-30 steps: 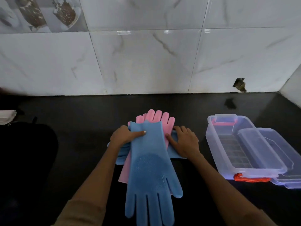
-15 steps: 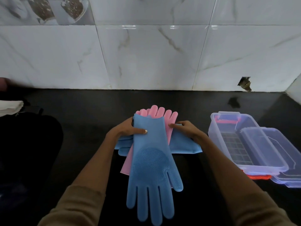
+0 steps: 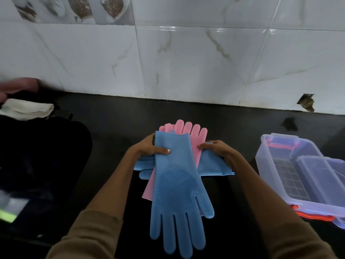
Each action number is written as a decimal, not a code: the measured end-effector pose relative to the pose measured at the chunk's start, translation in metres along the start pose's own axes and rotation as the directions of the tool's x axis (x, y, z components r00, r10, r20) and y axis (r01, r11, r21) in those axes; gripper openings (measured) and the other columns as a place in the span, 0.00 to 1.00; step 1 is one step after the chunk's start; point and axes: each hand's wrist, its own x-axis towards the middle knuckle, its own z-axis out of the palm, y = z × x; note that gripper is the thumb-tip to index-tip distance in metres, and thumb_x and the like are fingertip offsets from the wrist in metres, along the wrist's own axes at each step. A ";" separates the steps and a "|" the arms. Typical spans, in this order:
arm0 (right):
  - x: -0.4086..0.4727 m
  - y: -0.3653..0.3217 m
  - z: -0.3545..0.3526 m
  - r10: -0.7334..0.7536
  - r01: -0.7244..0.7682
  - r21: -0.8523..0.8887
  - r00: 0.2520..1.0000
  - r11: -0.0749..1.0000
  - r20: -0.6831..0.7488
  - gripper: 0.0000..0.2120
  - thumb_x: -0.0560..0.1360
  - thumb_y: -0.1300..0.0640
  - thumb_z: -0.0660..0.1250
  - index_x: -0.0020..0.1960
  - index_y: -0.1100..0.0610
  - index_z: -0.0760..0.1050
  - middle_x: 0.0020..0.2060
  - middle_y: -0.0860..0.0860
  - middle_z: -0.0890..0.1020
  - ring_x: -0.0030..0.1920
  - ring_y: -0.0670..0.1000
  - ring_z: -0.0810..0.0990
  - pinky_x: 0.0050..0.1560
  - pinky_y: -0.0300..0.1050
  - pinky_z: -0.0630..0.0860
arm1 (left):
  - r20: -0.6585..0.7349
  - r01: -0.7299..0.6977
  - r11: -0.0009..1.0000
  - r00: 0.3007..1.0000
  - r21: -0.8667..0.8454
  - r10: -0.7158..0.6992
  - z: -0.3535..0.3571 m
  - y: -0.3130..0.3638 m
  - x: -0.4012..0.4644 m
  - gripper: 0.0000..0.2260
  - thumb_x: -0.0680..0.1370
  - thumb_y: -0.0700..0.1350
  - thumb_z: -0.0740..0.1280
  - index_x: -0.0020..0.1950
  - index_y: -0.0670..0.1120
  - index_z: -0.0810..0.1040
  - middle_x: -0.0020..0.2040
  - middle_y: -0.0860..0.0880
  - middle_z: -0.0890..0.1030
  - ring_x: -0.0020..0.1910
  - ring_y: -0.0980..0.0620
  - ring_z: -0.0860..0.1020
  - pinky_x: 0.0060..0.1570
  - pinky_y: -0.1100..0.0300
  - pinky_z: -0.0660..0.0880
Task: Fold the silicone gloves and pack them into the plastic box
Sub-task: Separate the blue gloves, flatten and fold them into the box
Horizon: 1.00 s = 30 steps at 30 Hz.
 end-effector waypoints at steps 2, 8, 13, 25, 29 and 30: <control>0.001 -0.006 0.012 0.001 -0.001 -0.006 1.000 1.000 0.024 0.12 0.70 0.49 0.72 0.50 0.54 0.81 0.46 0.55 0.84 0.47 0.56 0.83 0.51 0.51 0.80 | -0.029 0.016 1.000 0.999 -0.004 -0.016 -0.009 -0.007 -0.008 0.32 0.66 0.48 0.78 0.66 0.51 0.68 0.57 0.54 0.78 0.53 0.57 0.77 0.44 0.66 0.75; 0.004 -0.031 0.061 -0.005 0.009 -0.027 0.993 1.000 0.119 0.16 0.70 0.50 0.71 0.54 0.56 0.79 0.50 0.55 0.83 0.51 0.56 0.82 0.59 0.54 0.77 | -0.132 0.096 0.995 0.987 0.035 -0.091 -0.048 -0.030 -0.036 0.34 0.66 0.49 0.78 0.68 0.49 0.67 0.60 0.50 0.77 0.56 0.51 0.77 0.55 0.57 0.75; 0.005 -0.050 0.108 -0.065 0.075 -0.047 0.979 0.996 0.195 0.15 0.69 0.51 0.72 0.53 0.56 0.80 0.49 0.56 0.84 0.49 0.55 0.82 0.52 0.50 0.79 | -0.185 0.166 0.985 0.970 0.035 -0.157 -0.085 -0.050 -0.063 0.33 0.66 0.47 0.78 0.67 0.49 0.69 0.60 0.50 0.78 0.57 0.50 0.78 0.57 0.55 0.75; 0.008 -0.073 0.168 -0.117 0.132 -0.064 0.974 0.989 0.194 0.15 0.69 0.53 0.72 0.53 0.58 0.78 0.53 0.57 0.81 0.51 0.54 0.80 0.51 0.48 0.77 | -0.379 0.176 0.984 0.912 0.009 -0.159 -0.123 -0.079 -0.093 0.27 0.63 0.43 0.80 0.59 0.44 0.77 0.54 0.49 0.82 0.56 0.50 0.80 0.58 0.53 0.77; -0.001 -0.069 0.178 -0.351 0.290 -0.506 0.936 0.812 -0.026 0.25 0.71 0.43 0.66 0.61 0.57 0.73 0.57 0.55 0.78 0.54 0.53 0.76 0.54 0.50 0.73 | -0.613 0.270 0.941 0.785 0.204 -0.092 -0.110 -0.076 -0.100 0.31 0.62 0.55 0.79 0.60 0.45 0.75 0.57 0.48 0.80 0.57 0.47 0.77 0.60 0.48 0.72; -0.007 -0.068 0.183 -0.476 0.270 -0.692 0.871 0.669 -0.120 0.25 0.72 0.41 0.64 0.61 0.56 0.72 0.58 0.56 0.77 0.57 0.55 0.75 0.57 0.52 0.70 | -0.672 0.330 0.893 0.739 0.305 -0.044 -0.104 -0.075 -0.103 0.31 0.63 0.59 0.77 0.60 0.46 0.74 0.58 0.47 0.78 0.59 0.44 0.75 0.61 0.47 0.69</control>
